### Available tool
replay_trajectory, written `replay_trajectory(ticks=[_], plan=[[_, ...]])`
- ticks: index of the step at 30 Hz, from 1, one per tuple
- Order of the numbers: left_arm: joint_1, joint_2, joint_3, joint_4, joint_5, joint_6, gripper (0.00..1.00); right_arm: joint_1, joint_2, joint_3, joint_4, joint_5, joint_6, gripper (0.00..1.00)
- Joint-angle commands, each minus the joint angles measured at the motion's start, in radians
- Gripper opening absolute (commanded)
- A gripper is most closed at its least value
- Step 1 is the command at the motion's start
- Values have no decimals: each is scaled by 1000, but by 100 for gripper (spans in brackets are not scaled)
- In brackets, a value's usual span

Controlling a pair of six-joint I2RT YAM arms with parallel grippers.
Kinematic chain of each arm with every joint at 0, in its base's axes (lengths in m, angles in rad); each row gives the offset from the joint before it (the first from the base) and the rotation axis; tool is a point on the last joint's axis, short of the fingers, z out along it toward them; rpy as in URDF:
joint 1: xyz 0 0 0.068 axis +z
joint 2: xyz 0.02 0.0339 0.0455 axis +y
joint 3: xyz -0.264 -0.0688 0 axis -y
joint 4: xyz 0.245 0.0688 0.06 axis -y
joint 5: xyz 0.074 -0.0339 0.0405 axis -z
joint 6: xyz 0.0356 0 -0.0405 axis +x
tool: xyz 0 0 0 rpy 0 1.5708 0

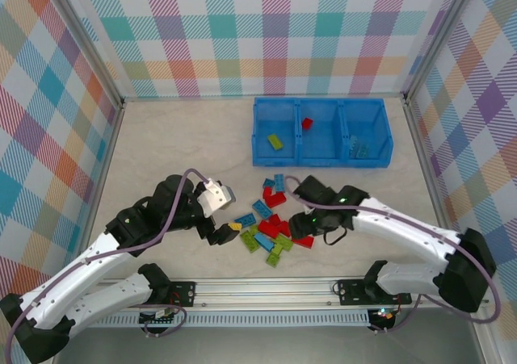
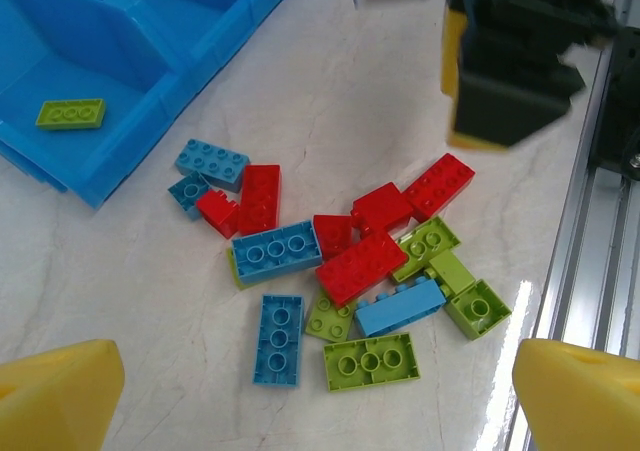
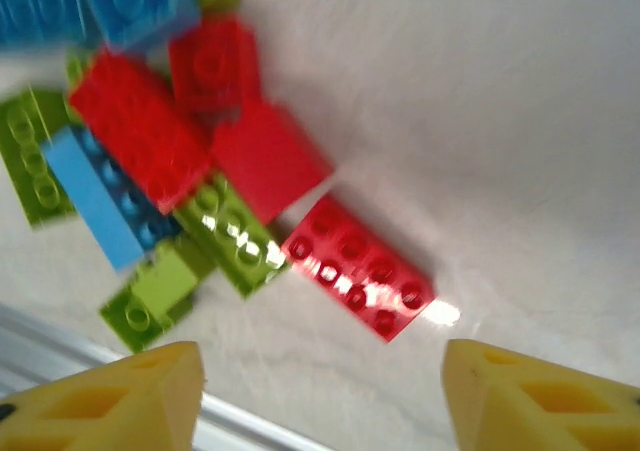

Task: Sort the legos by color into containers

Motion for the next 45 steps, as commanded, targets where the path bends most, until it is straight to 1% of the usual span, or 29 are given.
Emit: replay_trajectory(ticks=[1,3,6,8,11,13,16,18,21,22,23,25,27,30,33,36,39,42,45], plan=[[3,-1,-1,20,15,4,100,21,114,2,-38,22,-20,75],[3,-6,-3,18,8,1,100,21,174,5,-28,80,-50,83],[2,-16,-9,18,-4,0,100,21,254,16,-38,115,-84,88],[2,-17,-9,15,-13,-1,100,21,285,13,-29,97,-95,88],[2,-15,-10,14,-21,-1,100,21,307,-8,16,20,-115,83],[2,-12,-9,14,-25,-1,100,21,325,-14,26,17,-119,81],[2,-4,-5,15,-21,-4,100,21,338,-24,63,15,-131,73],[2,1,-3,14,-18,-5,100,21,341,-37,107,-6,-136,64],[2,-2,-3,9,-4,-3,100,21,352,-38,123,-11,-125,52],[2,-7,-4,8,15,2,100,21,352,-39,119,-6,-120,49],[2,-14,-7,3,67,19,100,21,351,-38,111,2,-111,46],[2,-38,-24,2,223,65,100,20,341,-37,96,24,-89,41],[1,-55,-48,0,321,126,100,20,322,-39,83,40,-65,38],[1,-84,-74,-6,359,206,100,18,261,-43,69,68,-33,33],[1,-109,-88,14,344,223,100,2,155,-33,96,78,-11,28],[1,-111,-92,32,324,215,100,-72,51,12,146,112,-6,24],[1,-104,-90,48,298,188,100,-180,10,64,241,154,-50,23],[1,-100,-89,59,269,164,100,-302,56,135,352,162,-107,20],[2,-105,-91,70,245,146,100,-398,179,222,444,166,-150,20]])
